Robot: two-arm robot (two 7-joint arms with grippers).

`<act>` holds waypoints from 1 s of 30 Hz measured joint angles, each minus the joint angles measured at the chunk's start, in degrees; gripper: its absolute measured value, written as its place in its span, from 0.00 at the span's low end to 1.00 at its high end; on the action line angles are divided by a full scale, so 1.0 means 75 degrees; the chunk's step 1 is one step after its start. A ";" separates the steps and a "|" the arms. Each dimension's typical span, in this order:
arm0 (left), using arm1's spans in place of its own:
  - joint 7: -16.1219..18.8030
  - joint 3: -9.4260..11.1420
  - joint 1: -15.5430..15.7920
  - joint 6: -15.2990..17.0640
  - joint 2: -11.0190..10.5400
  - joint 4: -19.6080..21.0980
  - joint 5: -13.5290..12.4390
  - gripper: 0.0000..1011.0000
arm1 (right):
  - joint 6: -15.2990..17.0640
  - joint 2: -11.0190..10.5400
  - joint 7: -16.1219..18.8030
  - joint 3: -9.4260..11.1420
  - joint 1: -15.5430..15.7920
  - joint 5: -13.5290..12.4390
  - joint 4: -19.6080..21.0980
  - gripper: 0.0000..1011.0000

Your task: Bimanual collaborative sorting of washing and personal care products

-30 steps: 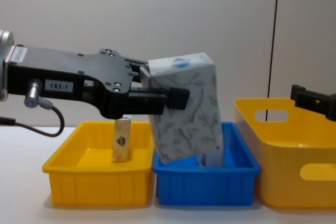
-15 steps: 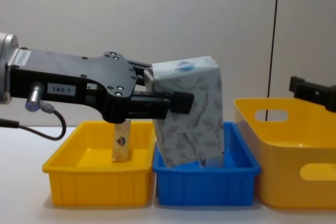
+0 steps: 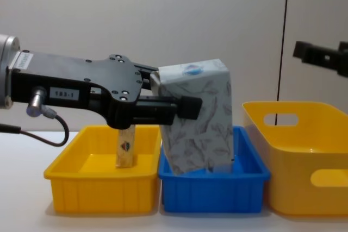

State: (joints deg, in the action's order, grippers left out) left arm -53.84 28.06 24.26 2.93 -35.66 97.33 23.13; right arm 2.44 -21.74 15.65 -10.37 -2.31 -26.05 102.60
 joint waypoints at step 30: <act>-0.0024 0.0016 0.0013 -0.0016 -0.0001 -0.0014 0.0007 0.38 | 0.0471 -0.1233 0.4072 -0.0591 -0.2414 -0.1484 -0.2140 0.99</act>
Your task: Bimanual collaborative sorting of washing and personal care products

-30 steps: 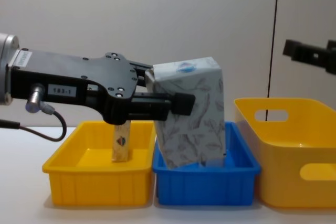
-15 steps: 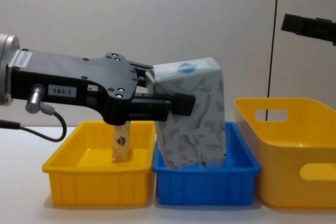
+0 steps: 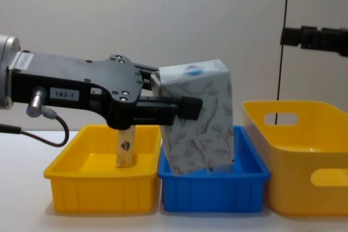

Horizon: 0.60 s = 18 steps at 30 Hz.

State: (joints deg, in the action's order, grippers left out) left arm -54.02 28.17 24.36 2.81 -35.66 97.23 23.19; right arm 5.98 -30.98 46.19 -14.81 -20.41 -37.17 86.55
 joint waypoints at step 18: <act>0.0001 -0.0001 0.0000 0.0001 0.0000 0.0001 -0.0001 0.38 | -0.0081 -0.0376 0.1990 -0.0955 -0.1157 0.0201 -0.1249 0.99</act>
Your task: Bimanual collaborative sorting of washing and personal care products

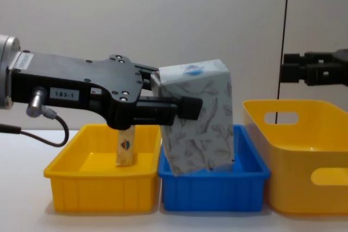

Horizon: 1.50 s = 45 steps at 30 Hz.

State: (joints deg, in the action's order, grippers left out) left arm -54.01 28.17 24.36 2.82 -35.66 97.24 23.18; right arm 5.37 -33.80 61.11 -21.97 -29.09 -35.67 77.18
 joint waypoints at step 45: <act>0.0000 0.0000 -0.0001 0.0001 0.0000 0.0000 0.0000 0.38 | 0.0216 -0.0145 0.1531 -0.1163 -0.0606 -0.0074 -0.0202 0.99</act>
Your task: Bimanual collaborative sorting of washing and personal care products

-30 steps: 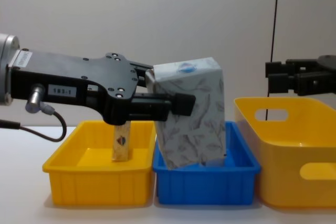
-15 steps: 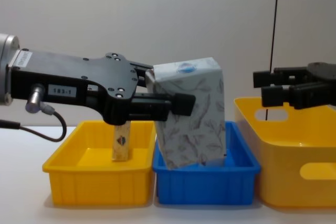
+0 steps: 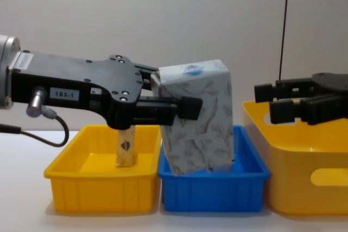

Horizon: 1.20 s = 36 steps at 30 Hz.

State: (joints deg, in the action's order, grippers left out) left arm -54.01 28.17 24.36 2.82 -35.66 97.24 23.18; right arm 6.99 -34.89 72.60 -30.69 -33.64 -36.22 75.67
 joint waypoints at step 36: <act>0.0000 0.0000 0.0000 0.0000 -0.0001 0.0000 0.0001 0.38 | -0.2056 0.0535 -0.0167 -0.0367 -0.0166 0.0541 -0.0494 0.99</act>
State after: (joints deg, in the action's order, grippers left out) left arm -54.01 28.17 24.36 2.82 -35.66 97.24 23.19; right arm -8.43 -30.88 71.35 -33.44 -34.88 -32.17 71.96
